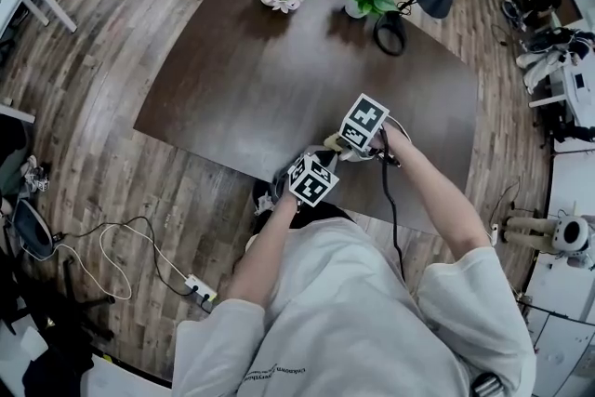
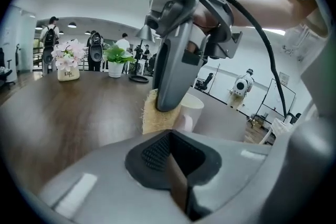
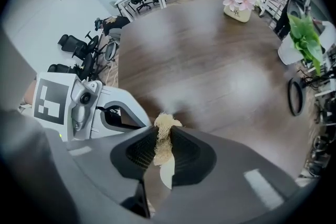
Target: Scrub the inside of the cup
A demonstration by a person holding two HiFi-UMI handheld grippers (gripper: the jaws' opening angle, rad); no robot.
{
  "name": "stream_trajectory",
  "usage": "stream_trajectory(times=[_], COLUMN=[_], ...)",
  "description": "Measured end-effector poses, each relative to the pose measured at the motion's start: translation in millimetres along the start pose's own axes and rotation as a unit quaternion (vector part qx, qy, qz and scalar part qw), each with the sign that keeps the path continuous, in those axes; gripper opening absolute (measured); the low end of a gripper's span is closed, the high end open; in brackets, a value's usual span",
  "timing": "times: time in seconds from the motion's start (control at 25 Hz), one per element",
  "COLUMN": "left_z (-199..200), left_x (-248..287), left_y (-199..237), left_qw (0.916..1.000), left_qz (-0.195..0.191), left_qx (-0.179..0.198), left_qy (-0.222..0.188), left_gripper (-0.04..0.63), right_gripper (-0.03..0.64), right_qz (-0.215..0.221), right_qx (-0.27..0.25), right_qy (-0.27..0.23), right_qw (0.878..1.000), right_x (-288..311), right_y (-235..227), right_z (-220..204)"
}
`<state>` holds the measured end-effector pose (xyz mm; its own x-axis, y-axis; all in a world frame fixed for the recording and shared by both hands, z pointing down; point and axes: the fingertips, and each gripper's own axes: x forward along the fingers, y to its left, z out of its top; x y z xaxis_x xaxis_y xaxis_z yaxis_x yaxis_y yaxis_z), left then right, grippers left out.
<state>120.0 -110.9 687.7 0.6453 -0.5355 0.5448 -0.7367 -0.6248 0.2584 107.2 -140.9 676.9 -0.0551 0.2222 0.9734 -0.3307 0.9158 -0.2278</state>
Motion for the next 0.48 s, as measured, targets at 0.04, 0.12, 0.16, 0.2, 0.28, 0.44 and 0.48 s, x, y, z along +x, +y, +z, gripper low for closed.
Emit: stream_trajectory(times=[0.04,0.12,0.16,0.2,0.28,0.44,0.48], left_z=[-0.1,-1.9,-3.2,-4.6,-7.1,-12.8,-13.7], left_x=[-0.1,-1.4,-3.0,-5.3,-10.6,-14.2,-14.0], left_y=[-0.7,-2.5,-3.0,-3.0,-2.3,-2.9,-2.3], left_qw=[1.0000,0.9999,0.9999,0.9998,0.9999,0.9999,0.9999], left_qz=[0.001,0.001,0.000,0.000,0.004,0.005,0.005], left_qx=[-0.003,-0.010,-0.014,-0.018,-0.015,-0.007,-0.008], left_qy=[-0.003,-0.004,-0.005,-0.004,-0.001,0.008,0.010], left_gripper=[0.000,0.000,0.000,0.000,0.000,0.000,0.000], right_gripper=[0.091,0.091,0.091,0.091,0.091,0.092,0.092], right_qz=[0.000,0.000,-0.001,-0.001,-0.003,-0.023,-0.030], right_qx=[-0.004,-0.015,-0.022,-0.029,-0.038,-0.048,-0.052], right_qy=[0.004,0.016,0.022,0.027,0.032,0.027,0.027], right_qw=[1.000,1.000,1.000,0.999,0.999,0.998,0.998], right_x=[1.2,3.8,5.1,6.6,9.1,9.0,8.2], right_y=[1.5,5.0,6.8,8.2,8.1,-5.5,-11.0], right_z=[-0.2,-1.8,-2.8,-3.4,-2.5,5.2,7.0])
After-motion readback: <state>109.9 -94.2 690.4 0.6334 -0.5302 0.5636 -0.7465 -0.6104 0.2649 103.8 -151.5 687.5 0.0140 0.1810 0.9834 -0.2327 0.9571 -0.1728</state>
